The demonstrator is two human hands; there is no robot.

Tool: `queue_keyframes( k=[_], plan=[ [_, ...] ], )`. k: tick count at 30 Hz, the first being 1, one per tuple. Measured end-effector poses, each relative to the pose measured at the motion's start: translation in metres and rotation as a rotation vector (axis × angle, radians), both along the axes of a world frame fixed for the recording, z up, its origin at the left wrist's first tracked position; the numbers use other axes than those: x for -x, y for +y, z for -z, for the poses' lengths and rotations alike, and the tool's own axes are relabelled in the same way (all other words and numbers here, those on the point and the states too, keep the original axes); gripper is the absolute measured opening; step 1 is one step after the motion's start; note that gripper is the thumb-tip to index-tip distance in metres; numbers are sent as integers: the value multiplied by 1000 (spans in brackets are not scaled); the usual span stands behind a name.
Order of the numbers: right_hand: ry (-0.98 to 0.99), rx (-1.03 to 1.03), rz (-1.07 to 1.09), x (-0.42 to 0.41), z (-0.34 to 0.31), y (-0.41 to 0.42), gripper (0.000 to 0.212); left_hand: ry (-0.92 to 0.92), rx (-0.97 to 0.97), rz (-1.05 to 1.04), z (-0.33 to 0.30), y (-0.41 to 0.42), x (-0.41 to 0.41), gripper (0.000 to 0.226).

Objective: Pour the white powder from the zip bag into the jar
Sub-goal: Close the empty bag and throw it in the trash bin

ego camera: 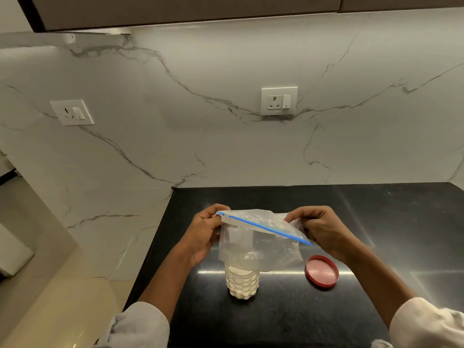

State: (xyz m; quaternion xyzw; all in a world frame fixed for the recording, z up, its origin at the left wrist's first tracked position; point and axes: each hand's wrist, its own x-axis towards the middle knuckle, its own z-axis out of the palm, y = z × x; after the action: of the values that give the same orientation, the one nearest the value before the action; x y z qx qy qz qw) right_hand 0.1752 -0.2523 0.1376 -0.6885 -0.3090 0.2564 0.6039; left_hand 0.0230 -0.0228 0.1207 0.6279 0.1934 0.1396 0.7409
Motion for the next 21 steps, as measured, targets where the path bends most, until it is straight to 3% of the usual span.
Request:
queue_keyframes(
  k=[8,10,13,17,21],
  plan=[
    [-124,144,-43,-1,3,8,39,61,-187,-18,6,9,7,31],
    [-142,171,-58,1,1,10,29,67,-211,-33,7,11,8,36],
    [-128,153,-68,7,-6,13,35,49,-151,10,2,10,10,37],
    [-262,167,-39,15,-8,18,22,67,-247,45,-4,6,11,29],
    [-151,52,10,20,-7,18,43,15,-300,-60,-9,1,9,31]
  ],
)
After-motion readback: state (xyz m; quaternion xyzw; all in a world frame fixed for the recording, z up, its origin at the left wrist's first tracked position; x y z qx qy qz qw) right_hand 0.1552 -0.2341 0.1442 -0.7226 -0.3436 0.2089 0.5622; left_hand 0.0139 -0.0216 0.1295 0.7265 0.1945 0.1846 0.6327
